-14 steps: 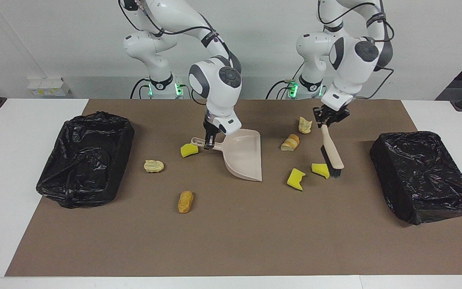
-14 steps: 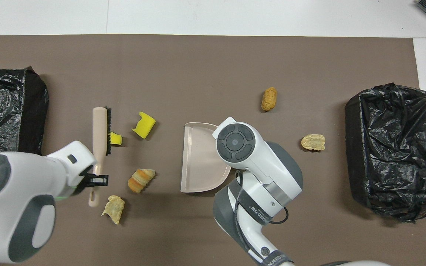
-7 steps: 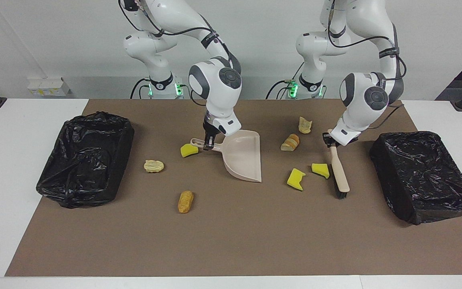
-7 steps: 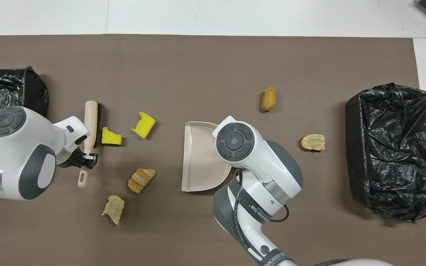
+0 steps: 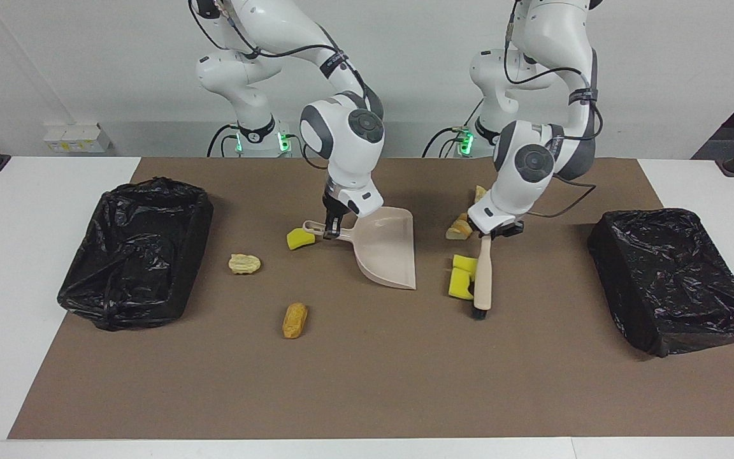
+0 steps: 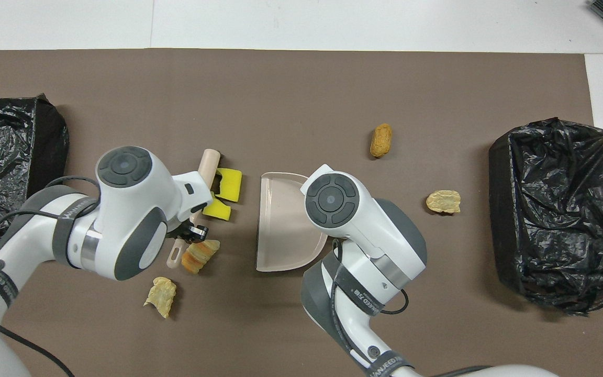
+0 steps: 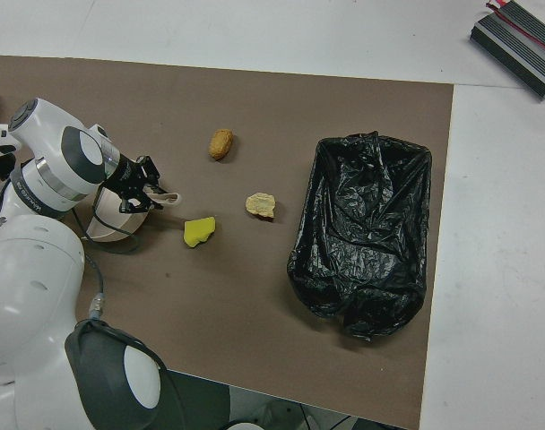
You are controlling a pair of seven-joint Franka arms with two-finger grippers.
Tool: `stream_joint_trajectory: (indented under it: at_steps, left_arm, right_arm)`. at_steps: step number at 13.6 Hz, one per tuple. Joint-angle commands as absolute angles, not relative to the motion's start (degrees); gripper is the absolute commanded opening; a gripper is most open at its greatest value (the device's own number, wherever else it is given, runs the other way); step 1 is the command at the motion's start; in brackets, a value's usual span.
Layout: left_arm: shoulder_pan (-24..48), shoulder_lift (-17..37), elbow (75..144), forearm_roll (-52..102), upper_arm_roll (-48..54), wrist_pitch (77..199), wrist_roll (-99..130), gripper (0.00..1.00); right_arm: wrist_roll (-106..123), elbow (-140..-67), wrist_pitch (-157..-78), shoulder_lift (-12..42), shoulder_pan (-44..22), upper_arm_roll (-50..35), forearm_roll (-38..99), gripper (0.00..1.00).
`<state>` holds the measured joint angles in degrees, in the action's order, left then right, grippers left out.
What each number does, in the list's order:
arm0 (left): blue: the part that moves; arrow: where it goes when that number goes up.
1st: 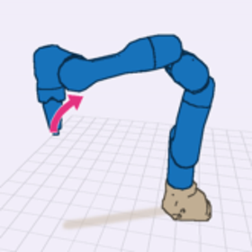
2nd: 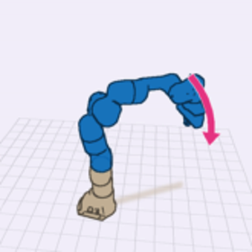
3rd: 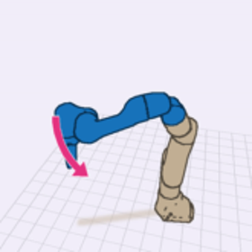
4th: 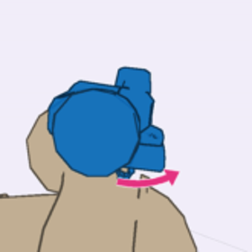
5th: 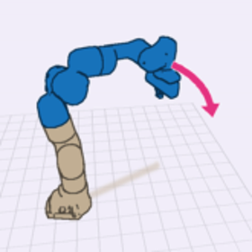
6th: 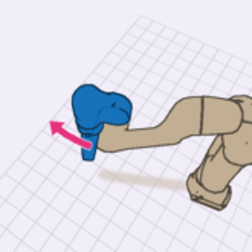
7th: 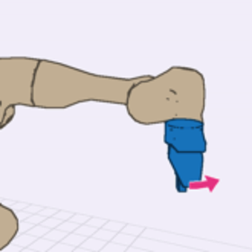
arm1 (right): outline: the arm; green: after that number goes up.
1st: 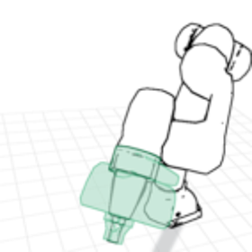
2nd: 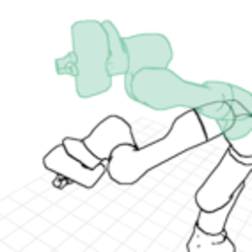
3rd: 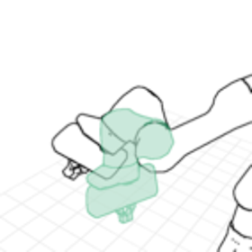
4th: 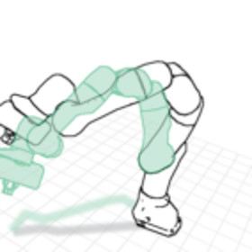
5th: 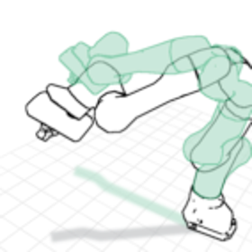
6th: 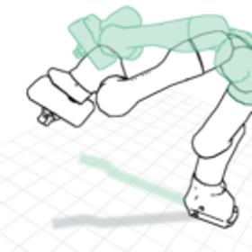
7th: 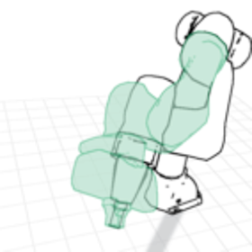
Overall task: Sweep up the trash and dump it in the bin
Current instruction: 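Sweep the yellow sponges into the dustpan with the left gripper's brush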
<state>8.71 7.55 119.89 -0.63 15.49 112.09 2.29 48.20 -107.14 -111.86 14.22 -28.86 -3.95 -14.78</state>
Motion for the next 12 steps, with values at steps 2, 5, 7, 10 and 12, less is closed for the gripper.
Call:
stream_joint_trajectory:
  at_steps: [2, 5, 7, 10, 12]
  left_arm:
    - [9.14, 5.98, 119.71, -0.70, 24.94, 107.58, 8.49, 0.00]
    - [9.05, 5.98, 118.40, 6.65, 29.62, 107.32, 13.79, 0.00]
    - [8.35, 5.19, 112.97, 9.22, 28.75, 102.69, 14.24, 0.00]
    - [8.09, -1.65, 112.92, 9.40, 24.18, 93.72, 18.00, 0.00]
    - [7.56, -5.87, 117.48, 9.40, 22.16, 89.23, 21.78, 0.00]
  right_arm:
    - [48.52, -106.61, -112.59, 15.21, -28.65, -4.31, -14.50, 0.00]
    - [49.21, -107.05, -112.68, 15.21, -27.78, -4.39, -14.15, 0.00]
    - [49.48, -107.14, -114.33, 15.29, -27.60, -4.31, -11.96, 0.00]
    - [52.19, -107.05, -114.53, 15.21, -28.39, -4.31, -12.22, 0.00]
    - [52.91, -106.96, -114.78, 15.03, -28.65, -4.39, -12.39, 0.00]
